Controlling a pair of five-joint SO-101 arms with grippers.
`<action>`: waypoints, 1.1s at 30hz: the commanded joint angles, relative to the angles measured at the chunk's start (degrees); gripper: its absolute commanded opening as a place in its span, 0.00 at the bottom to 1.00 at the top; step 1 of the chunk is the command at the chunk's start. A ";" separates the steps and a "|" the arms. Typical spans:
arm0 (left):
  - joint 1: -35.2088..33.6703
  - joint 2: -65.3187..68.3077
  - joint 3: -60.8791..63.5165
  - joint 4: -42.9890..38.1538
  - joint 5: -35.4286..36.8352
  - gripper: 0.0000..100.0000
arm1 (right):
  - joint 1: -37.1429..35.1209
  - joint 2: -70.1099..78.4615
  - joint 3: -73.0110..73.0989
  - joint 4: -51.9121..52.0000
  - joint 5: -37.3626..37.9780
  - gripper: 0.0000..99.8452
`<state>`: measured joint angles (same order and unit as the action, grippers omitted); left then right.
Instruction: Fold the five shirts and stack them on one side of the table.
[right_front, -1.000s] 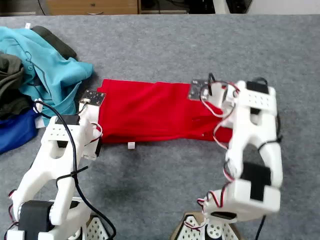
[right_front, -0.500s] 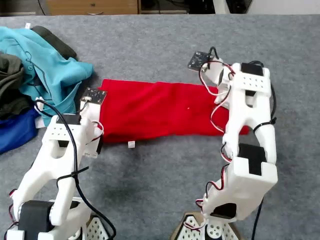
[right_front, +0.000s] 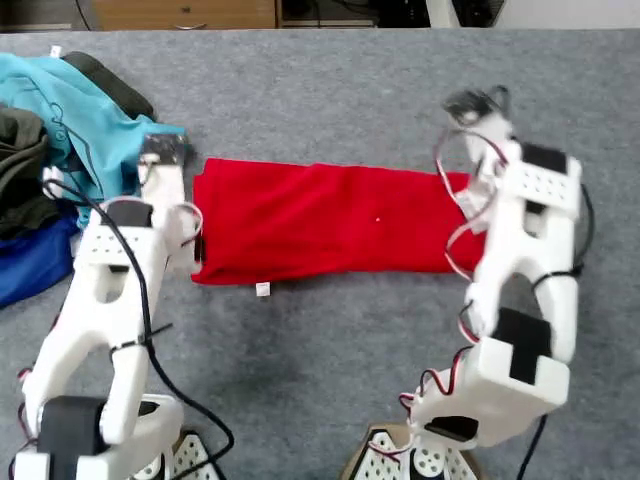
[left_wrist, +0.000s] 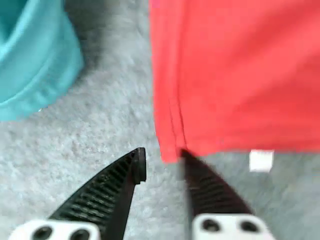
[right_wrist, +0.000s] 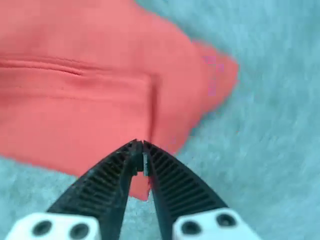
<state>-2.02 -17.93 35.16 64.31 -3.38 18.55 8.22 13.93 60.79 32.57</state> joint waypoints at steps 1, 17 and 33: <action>-2.11 6.20 -8.79 1.23 8.00 0.28 | 5.14 -2.24 12.35 -14.15 -5.27 0.00; -3.60 45.49 -41.41 7.82 -3.08 0.24 | 8.84 -10.33 27.91 -32.26 -7.74 0.00; 5.36 50.07 -44.57 11.78 -7.82 0.02 | 19.56 -9.89 25.63 -39.47 -27.43 0.00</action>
<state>2.29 33.32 -7.82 72.57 -9.63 36.48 0.66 41.71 23.16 7.87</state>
